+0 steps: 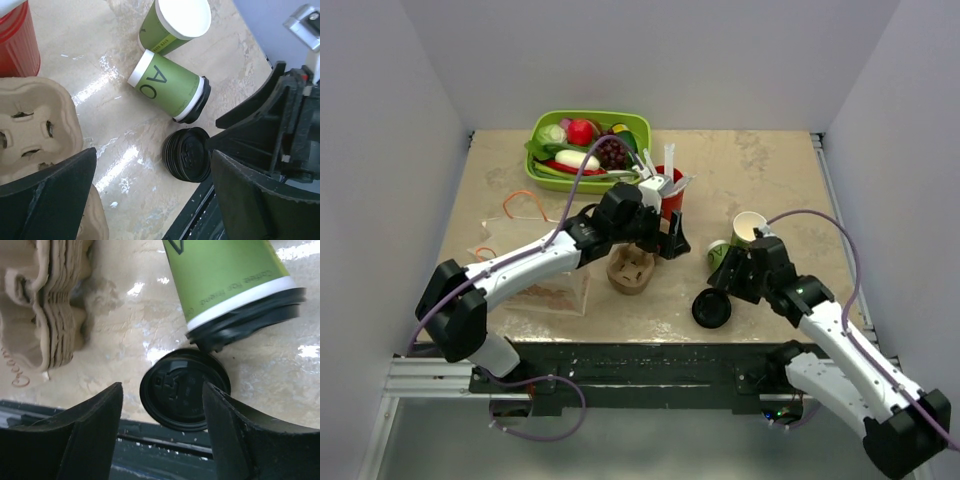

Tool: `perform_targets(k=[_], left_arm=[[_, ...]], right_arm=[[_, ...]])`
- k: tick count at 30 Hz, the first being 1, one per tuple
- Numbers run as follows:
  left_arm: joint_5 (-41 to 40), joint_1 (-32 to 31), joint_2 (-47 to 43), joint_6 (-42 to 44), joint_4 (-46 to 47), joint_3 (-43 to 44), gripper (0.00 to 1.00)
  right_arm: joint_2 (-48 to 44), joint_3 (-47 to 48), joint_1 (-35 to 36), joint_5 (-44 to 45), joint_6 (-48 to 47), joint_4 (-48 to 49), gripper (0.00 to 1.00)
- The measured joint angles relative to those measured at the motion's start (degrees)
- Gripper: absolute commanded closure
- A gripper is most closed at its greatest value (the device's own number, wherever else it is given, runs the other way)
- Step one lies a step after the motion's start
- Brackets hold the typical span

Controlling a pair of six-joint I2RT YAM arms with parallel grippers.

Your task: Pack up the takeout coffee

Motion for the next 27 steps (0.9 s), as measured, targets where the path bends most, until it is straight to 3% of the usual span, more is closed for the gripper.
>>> perform_targets(k=[7, 19, 27], left_arm=[[-0.87, 0.00, -3.85, -0.61, 0.20, -6.27, 0.00], [-3.10, 0.00, -8.52, -0.76, -1.64, -8.74, 0.00], [-3.65, 0.00, -8.92, -0.70, -2.43, -8.74, 0.00]], right_arm=[[9.60, 0.00, 8.28, 10.78, 7.58, 4.50, 0.41], [13.77, 1.51, 8.96, 20.76, 11.39, 3.89, 0.42], [19.93, 2.73, 9.03, 24.33, 12.57, 5.53, 0.62]])
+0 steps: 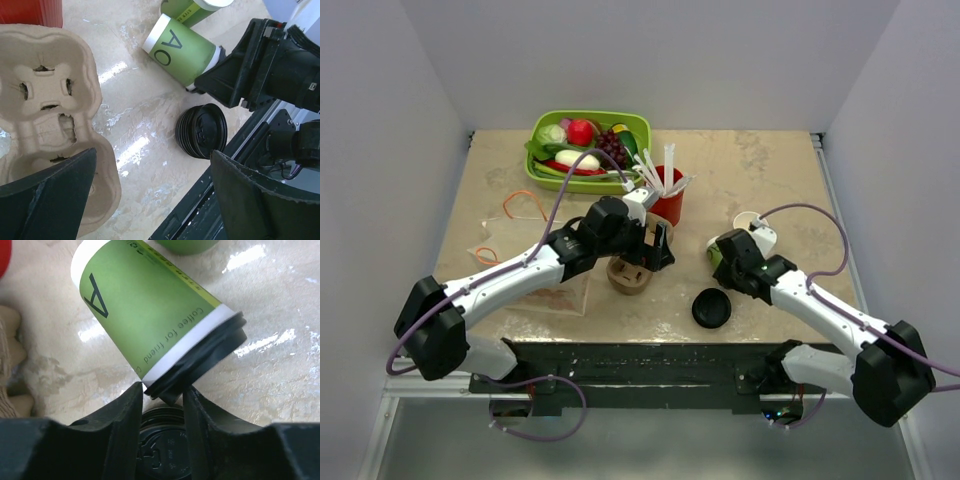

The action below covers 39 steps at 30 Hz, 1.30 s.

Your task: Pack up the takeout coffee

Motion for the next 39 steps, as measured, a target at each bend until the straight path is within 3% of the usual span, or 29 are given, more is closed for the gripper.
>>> perform_targets(k=[7, 15, 25, 39], left_arm=[[-0.61, 0.00, -0.46, -0.02, -0.72, -0.07, 0.00], [-1.09, 0.00, -0.79, 0.00, -0.79, -0.76, 0.00], [-1.92, 0.00, -1.60, 0.17, -2.84, -0.87, 0.00], [-2.27, 0.35, -8.31, 2.60, -7.85, -0.81, 0.00]], right_arm=[[0.00, 2.56, 0.00, 3.65, 1.31, -1.92, 0.71], [0.42, 10.73, 0.00, 5.03, -2.27, -11.28, 0.72], [10.56, 28.35, 0.09, 7.50, -12.85, -30.18, 0.76], [27.34, 43.10, 6.27, 12.70, -31.10, -36.26, 0.75]])
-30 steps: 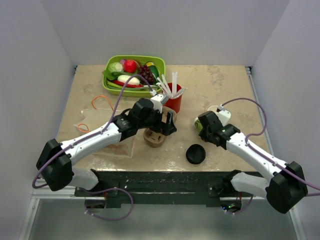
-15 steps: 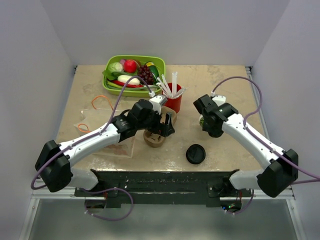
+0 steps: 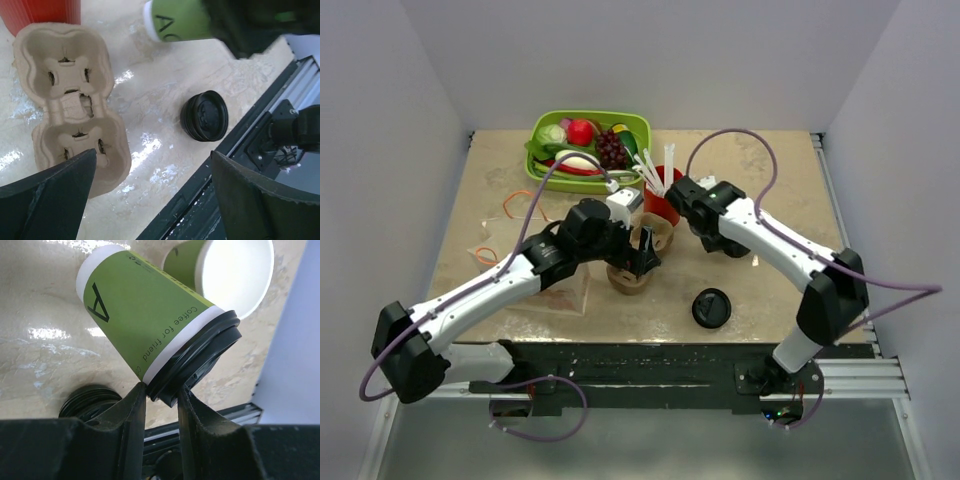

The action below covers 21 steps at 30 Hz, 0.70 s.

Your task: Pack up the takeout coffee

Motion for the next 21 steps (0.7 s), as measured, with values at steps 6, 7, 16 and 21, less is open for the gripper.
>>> perform_targets(k=[6, 7, 16, 21], left_arm=[[3.10, -0.24, -6.71, 3.21, -1.03, 0.74, 0.00], [3.80, -0.31, -7.93, 3.78, -1.18, 1.03, 0.00], [1.66, -0.50, -15.41, 5.11, -6.43, 7.04, 0.00], [-2.25, -0.48, -15.89, 5.07, -9.84, 8.35, 0.00]], right_arm=[[11.28, 7.26, 2.62, 5.07, -5.01, -2.21, 0.73], [12.41, 7.85, 2.89, 5.75, -6.10, -2.32, 0.73], [16.33, 9.25, 4.66, 11.32, -15.72, -3.30, 0.71], [19.58, 9.25, 4.98, 14.03, -19.78, -3.34, 0.65]])
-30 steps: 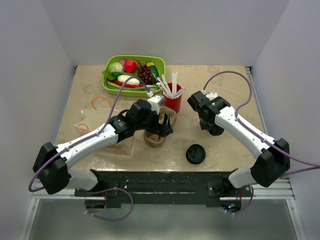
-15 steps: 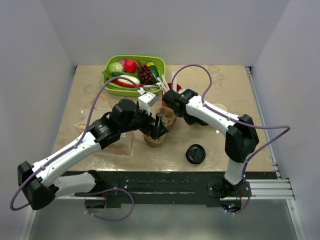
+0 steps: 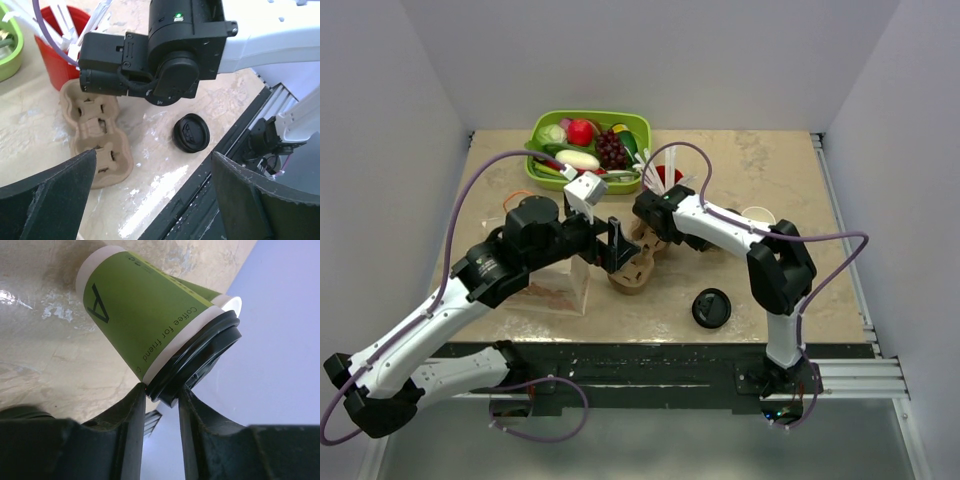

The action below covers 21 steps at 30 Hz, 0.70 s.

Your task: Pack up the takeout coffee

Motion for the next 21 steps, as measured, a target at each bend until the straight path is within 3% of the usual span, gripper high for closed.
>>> perform_targets(k=[4, 8, 16, 21], left_arm=[[-1.64, 0.00, -0.04, -0.07, -2.19, 0.00, 0.00], [-2.78, 0.00, -0.04, -0.11, -3.39, 0.02, 0.00], [-3.78, 0.00, 0.26, -0.09, -4.04, 0.02, 0.00], [-3.85, 0.00, 0.33, -0.07, -4.00, 0.02, 0.00]], right_arm=[[0.39, 0.00, 0.04, 0.04, -3.78, 0.92, 0.62], [0.42, 0.00, 0.09, -0.33, -5.86, 1.88, 0.50], [-0.17, 0.00, 0.39, -1.92, -7.37, 3.76, 0.45], [-6.91, -0.04, 1.07, -5.57, -7.98, 6.97, 0.40]])
